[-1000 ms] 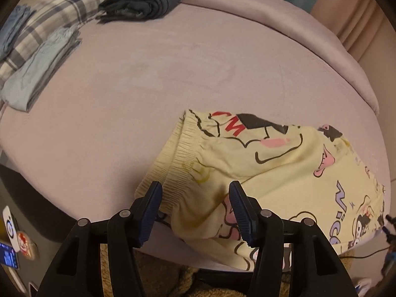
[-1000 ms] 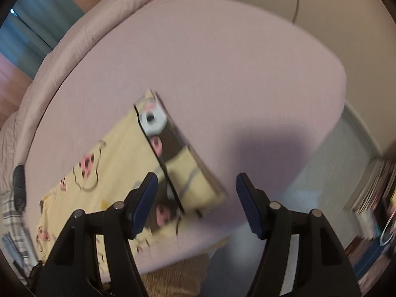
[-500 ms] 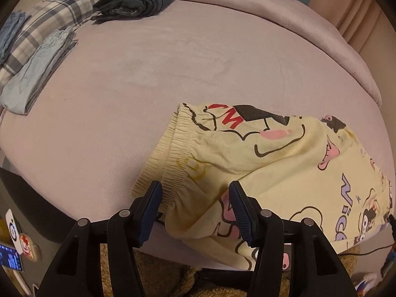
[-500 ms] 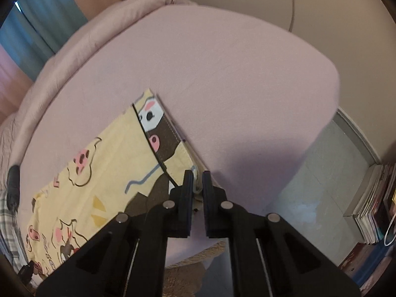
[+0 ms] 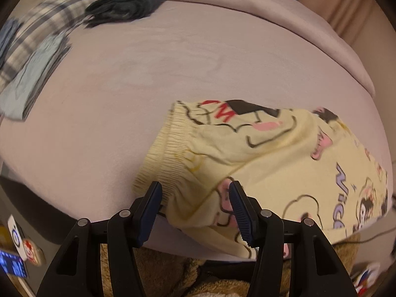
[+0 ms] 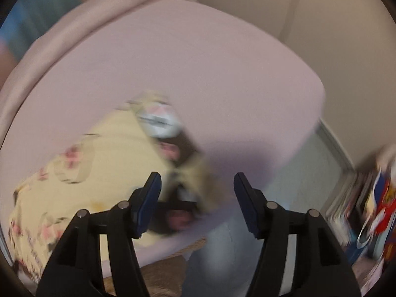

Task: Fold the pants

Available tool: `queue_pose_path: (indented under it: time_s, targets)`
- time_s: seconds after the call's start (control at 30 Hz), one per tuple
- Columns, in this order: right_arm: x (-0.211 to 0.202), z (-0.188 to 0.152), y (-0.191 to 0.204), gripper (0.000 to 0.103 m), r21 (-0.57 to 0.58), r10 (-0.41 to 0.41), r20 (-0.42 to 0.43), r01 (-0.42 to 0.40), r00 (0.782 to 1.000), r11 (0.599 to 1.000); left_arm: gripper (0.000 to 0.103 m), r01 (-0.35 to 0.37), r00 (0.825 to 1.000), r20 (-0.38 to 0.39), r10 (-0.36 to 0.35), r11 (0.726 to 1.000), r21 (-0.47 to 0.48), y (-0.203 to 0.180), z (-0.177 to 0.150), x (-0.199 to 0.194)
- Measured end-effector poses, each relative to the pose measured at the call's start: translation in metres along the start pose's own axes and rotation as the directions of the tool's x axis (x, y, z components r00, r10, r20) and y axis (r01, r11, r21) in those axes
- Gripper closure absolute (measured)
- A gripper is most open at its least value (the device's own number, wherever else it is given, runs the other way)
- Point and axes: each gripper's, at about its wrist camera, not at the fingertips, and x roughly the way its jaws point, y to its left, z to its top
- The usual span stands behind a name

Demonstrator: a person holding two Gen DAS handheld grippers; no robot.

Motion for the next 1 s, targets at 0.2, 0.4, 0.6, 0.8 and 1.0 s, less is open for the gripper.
queue_pose_path:
  time_s: [0.2,0.4,0.6,0.8,1.0]
  targets:
    - [-0.054,0.012,0.144,0.042,-0.259,0.237,-0.008,-0.231,0.971,0.938,0.047,0.096,0.995,0.01,-0.096,0.995,-0.023,-0.007,0.001,-0.008]
    - [-0.046,-0.006,0.319,0.042,-0.442,0.461,-0.233,-0.516,0.856,0.734,0.048,0.183,0.982,-0.045,-0.184,0.983,-0.025,-0.013,-0.016,-0.001]
    - [0.005,-0.036,0.415,0.045,-0.497,0.415,-0.407,-0.578,0.814,0.647,0.066,0.221,0.975,-0.013,-0.22,0.975,0.03,-0.03,-0.014,0.0]
    - [0.028,-0.046,0.44,0.052,-0.55,0.324,-0.472,-0.561,0.82,0.619,0.067,0.221,0.975,-0.052,-0.218,0.974,0.056,-0.034,-0.02,0.009]
    - [0.036,-0.064,0.438,0.074,-0.649,0.25,-0.467,-0.521,0.848,0.555,0.067,0.227,0.97,-0.094,-0.225,0.974,0.015,-0.021,-0.027,0.023]
